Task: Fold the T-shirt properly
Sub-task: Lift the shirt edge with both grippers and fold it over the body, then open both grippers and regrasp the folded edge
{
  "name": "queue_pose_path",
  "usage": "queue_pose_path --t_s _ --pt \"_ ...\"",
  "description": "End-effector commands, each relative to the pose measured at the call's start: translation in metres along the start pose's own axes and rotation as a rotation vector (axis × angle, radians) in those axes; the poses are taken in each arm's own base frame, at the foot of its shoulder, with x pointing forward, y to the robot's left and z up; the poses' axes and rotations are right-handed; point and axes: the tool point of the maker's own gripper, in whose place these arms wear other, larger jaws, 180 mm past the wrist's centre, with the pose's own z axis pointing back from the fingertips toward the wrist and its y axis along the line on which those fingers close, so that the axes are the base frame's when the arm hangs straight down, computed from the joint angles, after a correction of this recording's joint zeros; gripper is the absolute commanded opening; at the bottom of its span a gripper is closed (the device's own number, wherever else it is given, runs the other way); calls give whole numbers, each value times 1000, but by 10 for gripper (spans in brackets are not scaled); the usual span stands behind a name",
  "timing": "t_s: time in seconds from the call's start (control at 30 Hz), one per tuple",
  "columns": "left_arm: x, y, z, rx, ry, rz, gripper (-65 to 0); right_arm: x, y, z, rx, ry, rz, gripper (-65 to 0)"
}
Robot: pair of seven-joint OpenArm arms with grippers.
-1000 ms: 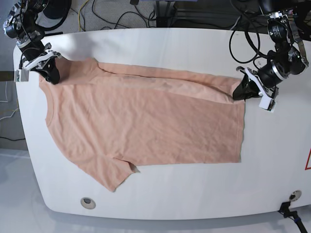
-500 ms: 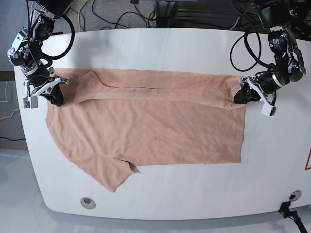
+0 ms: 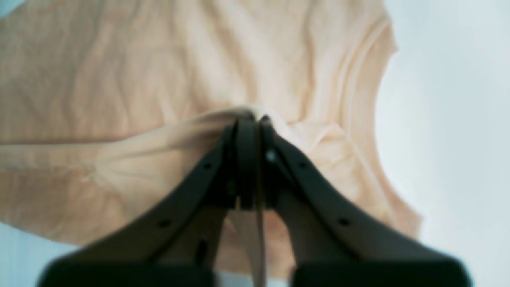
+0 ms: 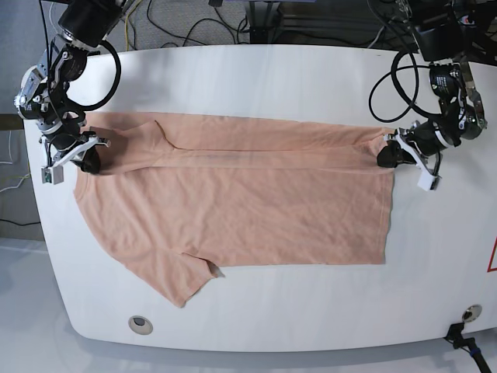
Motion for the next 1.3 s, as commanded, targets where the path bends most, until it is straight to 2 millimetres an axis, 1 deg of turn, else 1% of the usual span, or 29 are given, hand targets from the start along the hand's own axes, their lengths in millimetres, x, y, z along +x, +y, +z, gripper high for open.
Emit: queue_pose_path --t_s 0.0,0.03,0.07,0.13,0.17,0.2,0.23,0.3,0.33,0.4,0.5,0.53,0.57,0.6,0.67,0.73,0.8,0.87,0.93,1.03,1.07,1.17,1.27 --pt "23 2 7 7 -58 -32 -473 20 -8 3 -30 -43 39 -514" --pt "24 2 7 8 -60 -35 -419 20 -10 3 -42 -35 48 -446" --pt "27 3 8 10 -65 -39 -392 20 -11 3 -53 -30 58 -370" --pt "34 11 15 32 -65 -60 -382 20 -15 4 -70 -21 72 -204" --pt "39 11 16 32 -73 -67 -381 22 -15 6 -76 -24 83 -138" --pt "44 12 18 37 -79 -76 -381 26 -15 10 -82 -35 99 -103" --pt "48 19 24 56 -75 -92 -381 30 -15 15 -90 -41 124 -98" --pt "62 18 34 74 -98 -141 -381 31 -13 25 -96 -43 170 -101" --pt "68 13 38 76 -113 -171 -383 35 -8 28 -98 -52 201 -101" --pt "86 4 52 97 -146 -258 -385 36 -2 38 -107 -58 246 -101" --pt "91 -10 66 150 -147 -381 -385 36 -3 51 -129 -52 292 -101" --pt "88 -14 70 173 -147 -421 -385 31 -7 53 -140 -34 302 -101" --pt "84 -20 70 175 -148 -451 -385 29 -13 55 -164 -15 320 -101" --pt "79 -32 65 161 -152 -486 -385 27 -19 56 -196 1 340 -101" --pt "64 -45 59 143 -133 -536 -385 25 -31 58 -260 13 395 -101" --pt "47 -52 55 128 -112 -556 -385 16 -42 55 -299 39 412 -101" --pt "35 -55 54 112 -109 -551 -385 5 -53 50 -311 71 394 -101" --pt "25 -56 55 103 -103 -540 -385 -2 -63 46 -309 79 381 -101" --pt "21 -56 55 102 -94 -536 -385 -14 -72 41 -300 93 349 -101" --pt "13 -55 55 100 -76 -528 -385 -24 -84 39 -300 115 326 -101" --pt "13 -55 55 99 -78 -528 -385 -26 -87 39 -304 117 315 -101" --pt "13 -54 56 103 -75 -530 -385 -24 -98 47 -335 96 282 -101" --pt "12 -54 56 103 -73 -527 -385 -27 -99 47 -334 99 272 -101"
